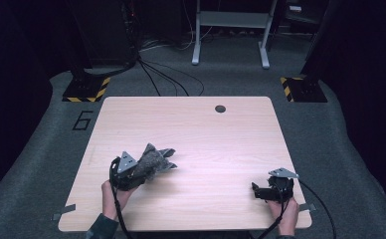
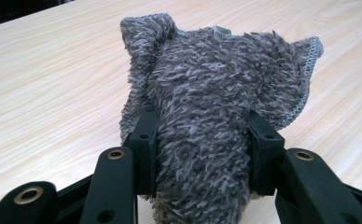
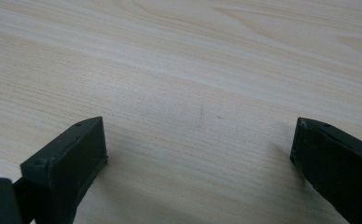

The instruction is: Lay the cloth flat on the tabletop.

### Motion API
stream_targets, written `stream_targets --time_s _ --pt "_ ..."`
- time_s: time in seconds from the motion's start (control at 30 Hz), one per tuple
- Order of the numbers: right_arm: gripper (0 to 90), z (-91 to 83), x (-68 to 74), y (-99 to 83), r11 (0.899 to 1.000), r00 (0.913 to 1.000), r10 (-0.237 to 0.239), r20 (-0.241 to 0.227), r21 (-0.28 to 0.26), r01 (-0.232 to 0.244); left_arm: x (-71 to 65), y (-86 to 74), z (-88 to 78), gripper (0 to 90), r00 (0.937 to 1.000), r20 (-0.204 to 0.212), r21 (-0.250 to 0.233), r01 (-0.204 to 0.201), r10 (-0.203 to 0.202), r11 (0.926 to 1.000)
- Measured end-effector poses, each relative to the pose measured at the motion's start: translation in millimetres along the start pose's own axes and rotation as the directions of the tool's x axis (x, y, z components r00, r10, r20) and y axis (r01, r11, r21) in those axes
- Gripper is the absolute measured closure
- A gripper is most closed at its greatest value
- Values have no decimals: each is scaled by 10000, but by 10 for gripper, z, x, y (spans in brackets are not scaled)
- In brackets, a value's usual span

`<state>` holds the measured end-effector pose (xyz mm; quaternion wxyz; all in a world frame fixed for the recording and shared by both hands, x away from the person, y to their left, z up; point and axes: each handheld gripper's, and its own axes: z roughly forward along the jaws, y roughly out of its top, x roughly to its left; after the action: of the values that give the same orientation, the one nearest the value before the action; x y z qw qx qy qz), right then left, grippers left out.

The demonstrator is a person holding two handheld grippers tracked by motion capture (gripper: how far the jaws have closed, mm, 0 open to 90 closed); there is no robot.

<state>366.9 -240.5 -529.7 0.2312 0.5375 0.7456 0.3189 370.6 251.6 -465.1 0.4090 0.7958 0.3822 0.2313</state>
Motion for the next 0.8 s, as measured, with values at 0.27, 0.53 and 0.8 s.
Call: stream_targets --time_s 0.27,0.53,0.8 --pt "29 0 0 0 10000 10000 2 -2 3 -2 -179 76 161 548 9986 511 -57 -110 113 9999" --pt "32 -1 0 0 10000 10000 8 4 2 -8 -366 177 346 544 9934 1085 61 -387 379 9992" --pt "33 -1 0 0 10000 10000 15 11 -3 -15 -647 210 612 541 9770 1985 300 -857 781 9959"
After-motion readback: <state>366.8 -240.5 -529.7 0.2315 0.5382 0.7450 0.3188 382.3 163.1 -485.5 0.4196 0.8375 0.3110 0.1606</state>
